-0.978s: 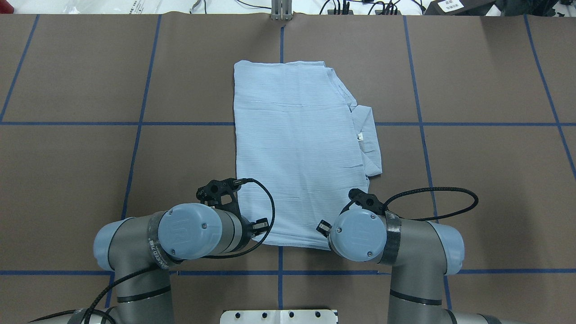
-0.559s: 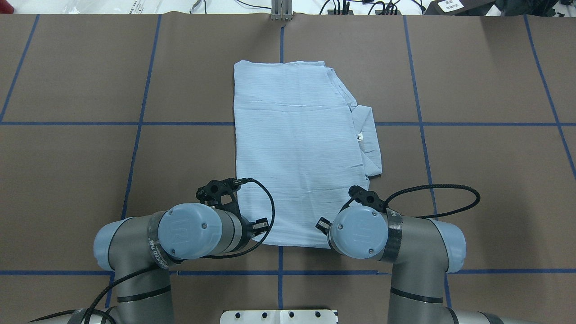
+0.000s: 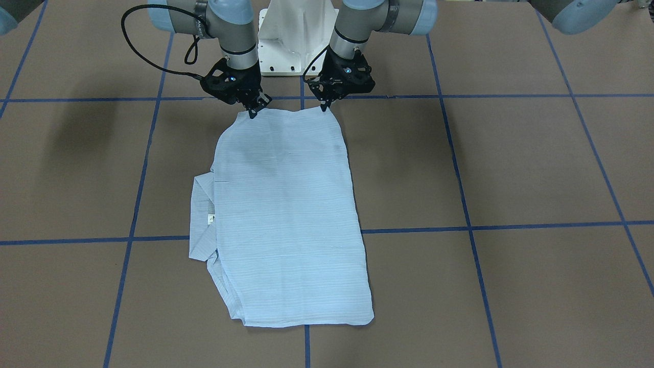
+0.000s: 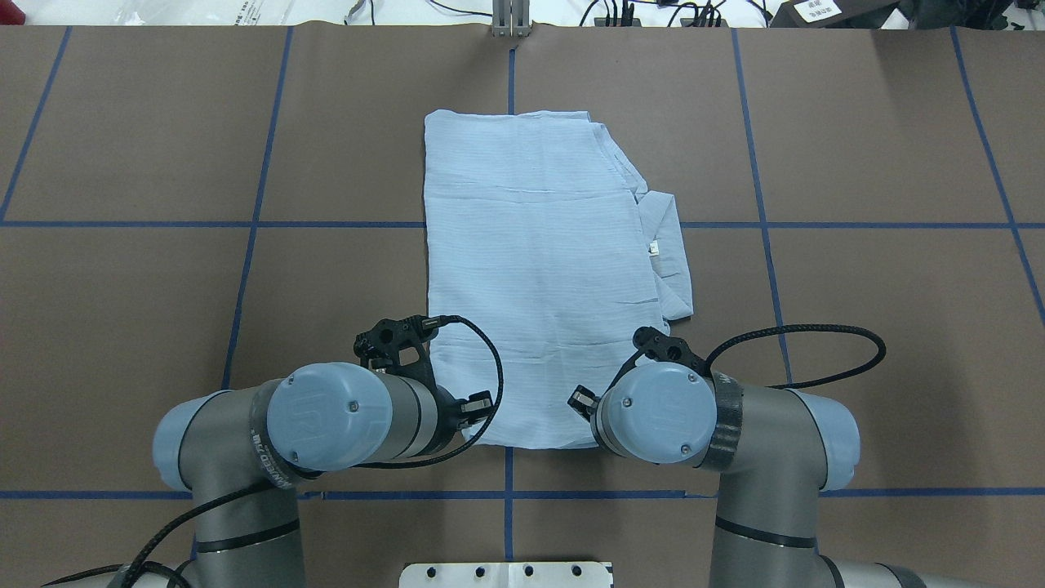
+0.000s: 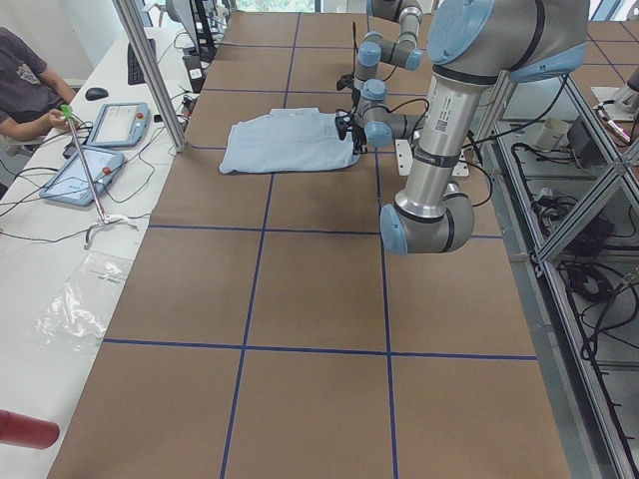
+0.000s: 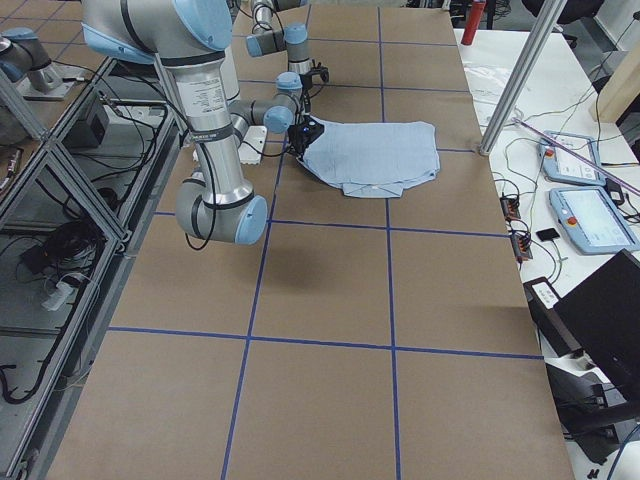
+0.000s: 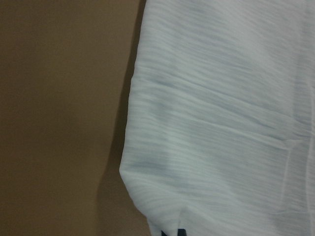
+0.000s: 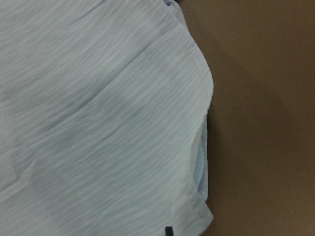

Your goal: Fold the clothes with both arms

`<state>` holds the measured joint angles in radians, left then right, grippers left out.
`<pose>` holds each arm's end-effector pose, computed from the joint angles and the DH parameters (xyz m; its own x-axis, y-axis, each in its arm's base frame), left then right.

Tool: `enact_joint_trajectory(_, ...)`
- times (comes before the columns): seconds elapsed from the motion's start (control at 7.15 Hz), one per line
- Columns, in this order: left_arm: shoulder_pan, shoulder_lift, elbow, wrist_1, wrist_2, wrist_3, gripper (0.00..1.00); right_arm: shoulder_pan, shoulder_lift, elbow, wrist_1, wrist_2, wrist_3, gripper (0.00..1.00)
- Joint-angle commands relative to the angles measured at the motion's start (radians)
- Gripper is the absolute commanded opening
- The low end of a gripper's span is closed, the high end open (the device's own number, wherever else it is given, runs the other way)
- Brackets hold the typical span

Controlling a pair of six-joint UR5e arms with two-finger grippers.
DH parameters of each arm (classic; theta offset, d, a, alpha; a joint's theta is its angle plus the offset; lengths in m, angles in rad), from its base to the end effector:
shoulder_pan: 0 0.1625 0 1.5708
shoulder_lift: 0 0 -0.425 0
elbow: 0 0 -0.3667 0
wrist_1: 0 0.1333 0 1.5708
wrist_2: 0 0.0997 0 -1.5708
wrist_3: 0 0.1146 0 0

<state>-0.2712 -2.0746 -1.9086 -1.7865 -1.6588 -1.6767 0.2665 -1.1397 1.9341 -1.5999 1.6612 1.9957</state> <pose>0.5430 -0.2789 0.2305 0.4502 -0.2345 -0.8616 0.2420 0.9608 -0.1350 -0.5325 -0.2728 0.3002 0.5506 0.5759 0.6043 -0.4708 0.8120 -0.3449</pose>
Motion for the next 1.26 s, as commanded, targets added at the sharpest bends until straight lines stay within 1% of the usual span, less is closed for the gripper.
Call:
enact_joint_trajectory(0.0, -0.005, 0.008, -0.047, 0.009, -0.033, 0.000, 0.00, 0.000, -0.012, 0.037, 0.000, 0.006, -0.003, 0.00)
enact_joint_trajectory(0.14, 0.000, 0.007, -0.076, 0.044, -0.057, 0.000, 0.00, -0.007, -0.012, 0.064, 0.000, 0.014, -0.005, 0.00)
enact_joint_trajectory(0.28, 0.009, 0.004, -0.102, 0.055, -0.058, 0.000, 0.00, -0.041, -0.028, 0.128, -0.002, 0.028, -0.006, 0.00)
enact_joint_trajectory(0.56, 0.024, 0.037, -0.162, 0.058, -0.058, 0.000, 0.00, -0.084, -0.041, 0.190, -0.002, 0.031, -0.006, 0.00)
enact_joint_trajectory(0.7, 0.045, 0.050, -0.199, 0.096, -0.058, -0.004, 0.00, -0.096, -0.055, 0.228, -0.005, 0.029, -0.006, 0.00)
enact_joint_trajectory(0.84, 0.050, 0.051, -0.240, 0.143, -0.058, -0.005, 0.00, -0.096, -0.058, 0.242, -0.006, 0.031, -0.006, 0.00)
enact_joint_trajectory(0.98, 0.050, 0.056, -0.247, 0.151, -0.059, -0.003, 0.00, -0.095, -0.058, 0.240, -0.006, 0.031, -0.006, 0.00)
enact_joint_trajectory(1.12, 0.053, 0.047, -0.225, 0.147, -0.059, 0.005, 0.00, -0.080, -0.063, 0.230, -0.009, 0.031, -0.012, 0.00)
